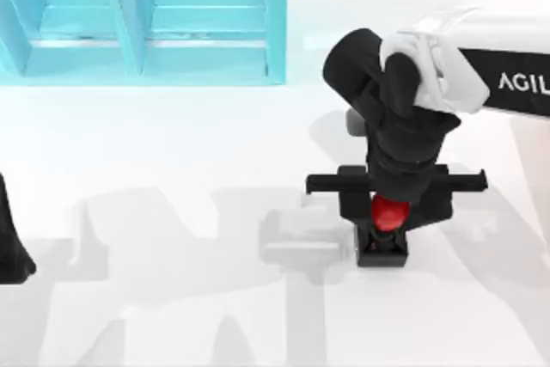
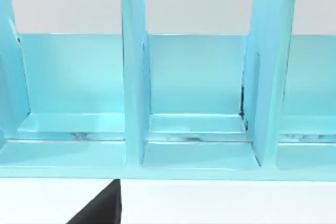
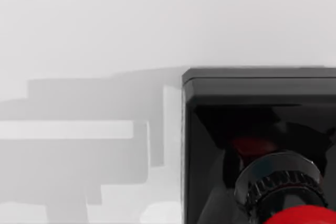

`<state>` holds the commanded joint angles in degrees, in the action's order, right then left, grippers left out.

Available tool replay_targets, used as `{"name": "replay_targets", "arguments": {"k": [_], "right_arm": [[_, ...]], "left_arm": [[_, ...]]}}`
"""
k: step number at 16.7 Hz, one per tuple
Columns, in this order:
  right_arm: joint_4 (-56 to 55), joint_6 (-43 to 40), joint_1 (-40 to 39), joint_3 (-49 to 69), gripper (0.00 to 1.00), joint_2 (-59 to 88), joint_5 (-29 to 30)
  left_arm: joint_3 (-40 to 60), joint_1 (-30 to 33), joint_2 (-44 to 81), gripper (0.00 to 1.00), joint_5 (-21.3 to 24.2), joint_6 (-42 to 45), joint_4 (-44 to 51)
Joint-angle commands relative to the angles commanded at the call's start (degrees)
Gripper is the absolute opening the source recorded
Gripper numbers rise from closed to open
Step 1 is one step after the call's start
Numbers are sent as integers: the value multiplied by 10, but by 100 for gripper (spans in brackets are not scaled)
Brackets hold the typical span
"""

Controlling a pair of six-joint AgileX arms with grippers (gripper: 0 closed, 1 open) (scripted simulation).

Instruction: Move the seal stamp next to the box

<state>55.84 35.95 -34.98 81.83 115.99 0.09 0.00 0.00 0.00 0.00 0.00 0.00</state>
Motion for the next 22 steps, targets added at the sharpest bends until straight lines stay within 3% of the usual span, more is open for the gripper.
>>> {"name": "replay_targets", "arguments": {"k": [6,13,22], "right_arm": [[2,1,1,2,0,-1,0],[96,0,2,69,0,-26,0],[134,-28,25,114,0,-6,0]], "left_arm": [[0,0,0,100,0,0,0],[0,0,0,100,0,0,0],[0,0,0,100,0,0,0]]}}
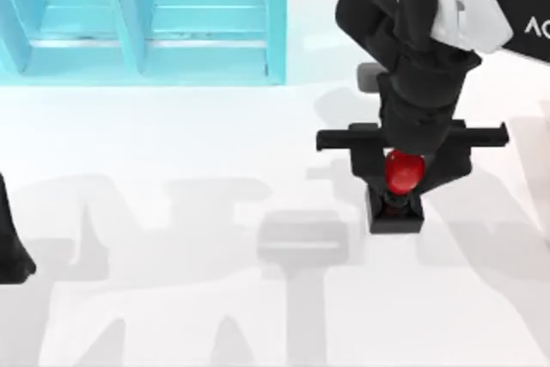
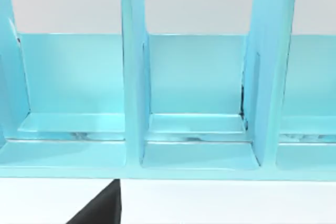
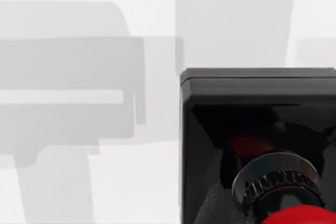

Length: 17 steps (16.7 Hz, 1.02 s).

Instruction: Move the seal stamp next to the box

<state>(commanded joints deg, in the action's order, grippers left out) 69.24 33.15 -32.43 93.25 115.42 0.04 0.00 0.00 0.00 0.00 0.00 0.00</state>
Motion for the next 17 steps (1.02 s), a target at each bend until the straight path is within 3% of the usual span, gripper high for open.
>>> {"name": "replay_targets", "arguments": {"k": [11,17], "right_arm": [[259,-239,243,427,0,155,3],[300,-284,289,487,0,175,2]], "left_arm": [[0,0,0,100,0,0,0],[0,0,0,100,0,0,0]]}}
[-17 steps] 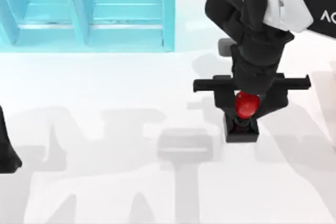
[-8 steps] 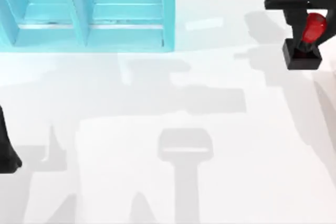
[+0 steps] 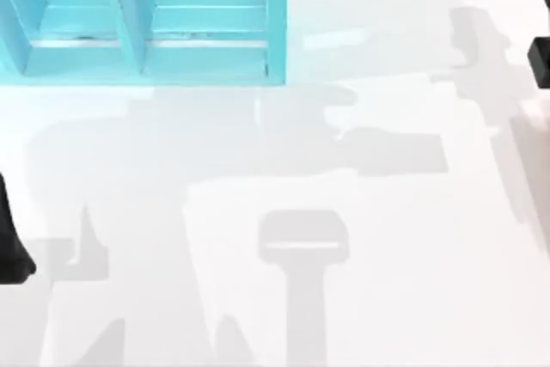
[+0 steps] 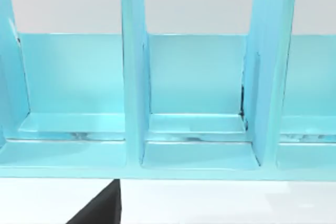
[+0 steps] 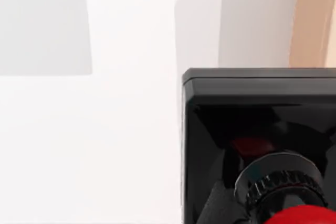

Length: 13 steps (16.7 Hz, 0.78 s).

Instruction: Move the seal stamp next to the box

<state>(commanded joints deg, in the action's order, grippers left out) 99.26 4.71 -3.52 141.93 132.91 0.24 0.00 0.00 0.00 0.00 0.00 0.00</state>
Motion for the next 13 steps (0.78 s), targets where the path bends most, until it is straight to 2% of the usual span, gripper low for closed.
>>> {"name": "replay_targets", "arguments": {"k": [5,13], "right_arm": [[-22,1,-3,-24,0,-9,0],[-172,1,-3,-226,0,-51,-1]], "left_arm": [[0,0,0,100,0,0,0],[0,0,0,100,0,0,0]]}}
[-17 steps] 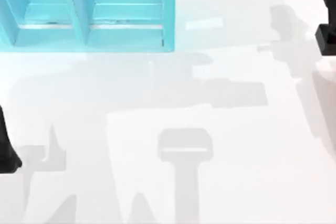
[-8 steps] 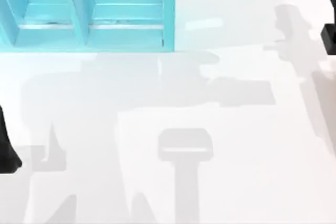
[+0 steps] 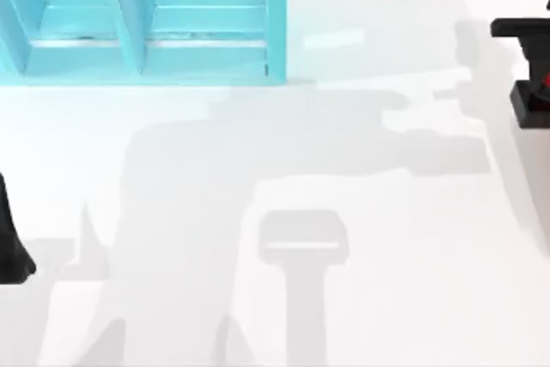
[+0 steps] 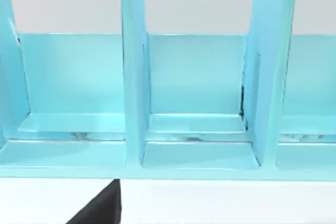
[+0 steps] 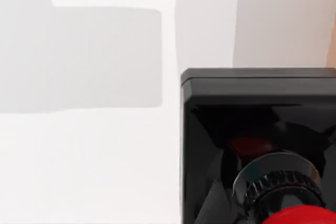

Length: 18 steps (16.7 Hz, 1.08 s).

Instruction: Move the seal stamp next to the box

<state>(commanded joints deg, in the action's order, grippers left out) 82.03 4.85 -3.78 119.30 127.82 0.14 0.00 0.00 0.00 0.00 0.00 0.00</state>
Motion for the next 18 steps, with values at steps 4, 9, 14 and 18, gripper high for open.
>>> {"name": "replay_targets", "arguments": {"k": [4,9,14,18], "right_arm": [[-18,0,1,-19,0,-5,0],[-18,0,1,-19,23,-5,0],[-18,0,1,-19,60,-5,0],[-18,0,1,-19,90,-5,0]], "left_arm": [[0,0,0,100,0,0,0],[0,0,0,100,0,0,0],[0,0,0,100,0,0,0],[0,0,0,100,0,0,0]]}}
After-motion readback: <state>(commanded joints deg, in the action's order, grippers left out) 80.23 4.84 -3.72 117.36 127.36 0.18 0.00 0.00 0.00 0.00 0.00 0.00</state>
